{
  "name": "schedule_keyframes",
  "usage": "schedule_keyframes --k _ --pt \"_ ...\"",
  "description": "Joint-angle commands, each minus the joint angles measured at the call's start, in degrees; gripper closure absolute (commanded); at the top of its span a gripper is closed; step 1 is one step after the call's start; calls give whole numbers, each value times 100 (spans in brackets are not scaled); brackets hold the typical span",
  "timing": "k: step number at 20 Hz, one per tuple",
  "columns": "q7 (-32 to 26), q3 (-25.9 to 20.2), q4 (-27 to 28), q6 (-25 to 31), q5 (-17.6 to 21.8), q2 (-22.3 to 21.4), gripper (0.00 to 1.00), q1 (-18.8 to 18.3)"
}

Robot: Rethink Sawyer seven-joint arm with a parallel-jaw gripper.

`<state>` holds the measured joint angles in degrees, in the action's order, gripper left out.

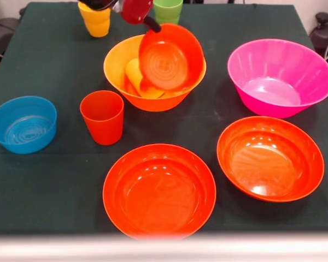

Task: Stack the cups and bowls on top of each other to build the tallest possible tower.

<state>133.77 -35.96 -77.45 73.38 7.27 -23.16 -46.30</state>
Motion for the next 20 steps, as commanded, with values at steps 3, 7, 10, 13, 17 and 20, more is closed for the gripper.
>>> schedule_keyframes --k 3,7,10,13,17,20 --pt "-2523 -176 1248 681 661 1090 100 -110" --pt "-2818 -200 1611 886 724 1204 100 -110" --pt "-3064 -358 1723 922 553 1271 100 -185" --pt "-3168 -430 1804 1116 464 1253 100 -193" --pt "-3198 -433 1893 1377 426 1179 100 -193" --pt "-3251 -391 1944 1622 502 1097 100 -190"
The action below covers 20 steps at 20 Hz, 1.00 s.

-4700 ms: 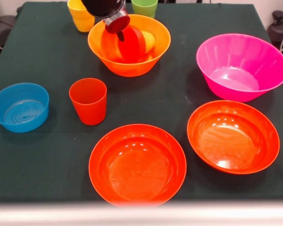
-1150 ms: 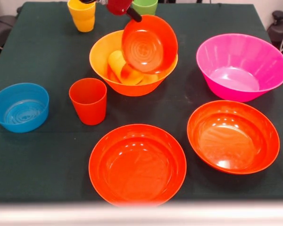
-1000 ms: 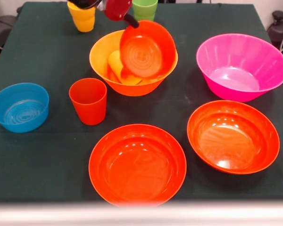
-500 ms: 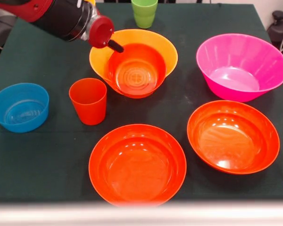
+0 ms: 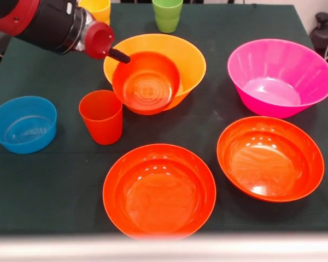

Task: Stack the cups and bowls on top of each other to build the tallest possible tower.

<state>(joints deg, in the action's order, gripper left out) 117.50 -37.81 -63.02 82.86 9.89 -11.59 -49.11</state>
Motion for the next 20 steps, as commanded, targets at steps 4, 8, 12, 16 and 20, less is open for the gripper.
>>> schedule_keyframes --k 4,8,12,16,20 --pt "-1669 62 720 1257 694 -198 100 234" --pt "-1696 43 779 1326 861 -218 100 238" --pt "-1809 -13 729 1079 1016 -181 100 182" --pt "-1829 -80 629 770 1053 -187 100 116" --pt "-1840 -120 504 41 1173 -164 100 59"
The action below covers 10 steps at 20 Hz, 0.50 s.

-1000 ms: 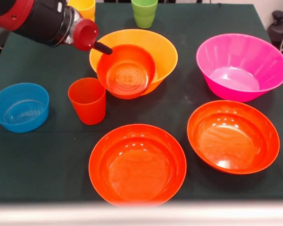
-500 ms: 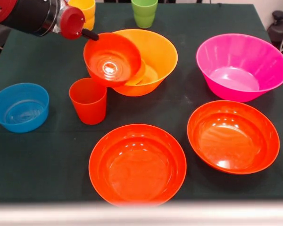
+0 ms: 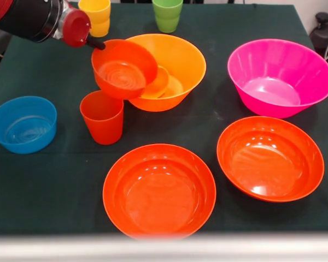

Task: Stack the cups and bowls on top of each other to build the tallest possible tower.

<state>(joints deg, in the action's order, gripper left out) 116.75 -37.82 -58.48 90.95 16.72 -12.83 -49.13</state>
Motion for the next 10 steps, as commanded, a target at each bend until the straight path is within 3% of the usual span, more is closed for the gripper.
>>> schedule_keyframes --k 1,10 --pt "-1783 -119 61 -812 529 -36 100 67" --pt "-2078 -182 855 -391 625 274 100 238"
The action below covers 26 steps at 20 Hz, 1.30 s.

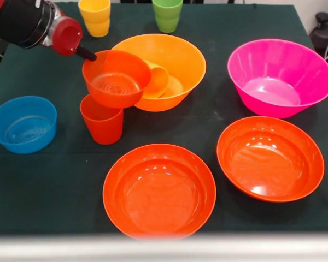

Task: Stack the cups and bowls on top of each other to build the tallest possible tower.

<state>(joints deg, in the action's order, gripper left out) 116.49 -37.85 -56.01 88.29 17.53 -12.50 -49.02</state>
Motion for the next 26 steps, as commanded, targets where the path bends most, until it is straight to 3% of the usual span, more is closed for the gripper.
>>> schedule_keyframes --k 1,10,11,22,26 --pt "-2110 -186 700 -36 560 259 100 233" --pt "-2351 -154 1003 257 561 285 100 224" --pt "-2360 -70 892 169 555 226 0 207" --pt "-2148 127 622 302 500 95 0 229" --pt "-2061 152 374 111 485 -13 0 201"
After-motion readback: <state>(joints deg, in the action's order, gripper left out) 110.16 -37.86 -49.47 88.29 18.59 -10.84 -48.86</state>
